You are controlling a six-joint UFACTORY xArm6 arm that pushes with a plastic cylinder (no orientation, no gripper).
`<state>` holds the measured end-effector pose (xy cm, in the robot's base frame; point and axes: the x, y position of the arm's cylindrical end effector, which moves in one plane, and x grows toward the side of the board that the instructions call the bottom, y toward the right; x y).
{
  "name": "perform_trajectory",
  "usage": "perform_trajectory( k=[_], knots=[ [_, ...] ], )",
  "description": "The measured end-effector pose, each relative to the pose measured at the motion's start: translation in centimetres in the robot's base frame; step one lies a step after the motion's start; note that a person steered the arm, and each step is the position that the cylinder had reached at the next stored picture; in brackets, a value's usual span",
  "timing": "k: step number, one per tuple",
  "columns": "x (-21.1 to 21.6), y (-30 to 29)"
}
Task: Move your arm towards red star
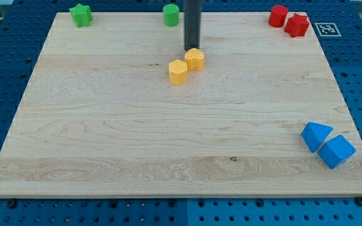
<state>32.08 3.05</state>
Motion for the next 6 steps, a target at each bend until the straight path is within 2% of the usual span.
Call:
perform_trajectory(
  k=[3,4,6],
  knots=[
    [-1.3,0.1],
    [-2.1,3.2],
    [-0.8,17.9]
  ],
)
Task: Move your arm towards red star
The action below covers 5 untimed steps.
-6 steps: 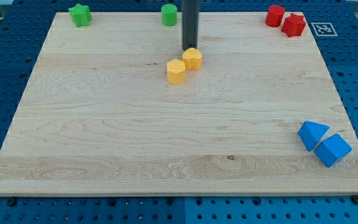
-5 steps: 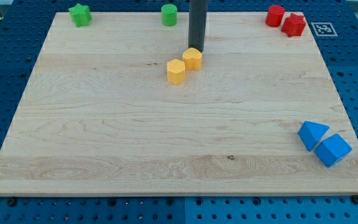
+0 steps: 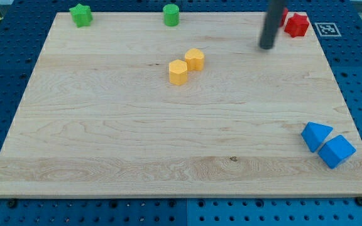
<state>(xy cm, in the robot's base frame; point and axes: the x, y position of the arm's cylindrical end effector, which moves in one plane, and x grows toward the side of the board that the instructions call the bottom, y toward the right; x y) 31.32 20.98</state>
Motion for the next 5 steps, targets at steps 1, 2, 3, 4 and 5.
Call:
perform_trajectory(
  k=[1,2,3,4,5],
  knots=[
    [2.0,7.8],
    [1.0,11.4],
    [-2.6,12.6],
    [-7.2,11.9],
    [-9.8,10.0]
  ],
)
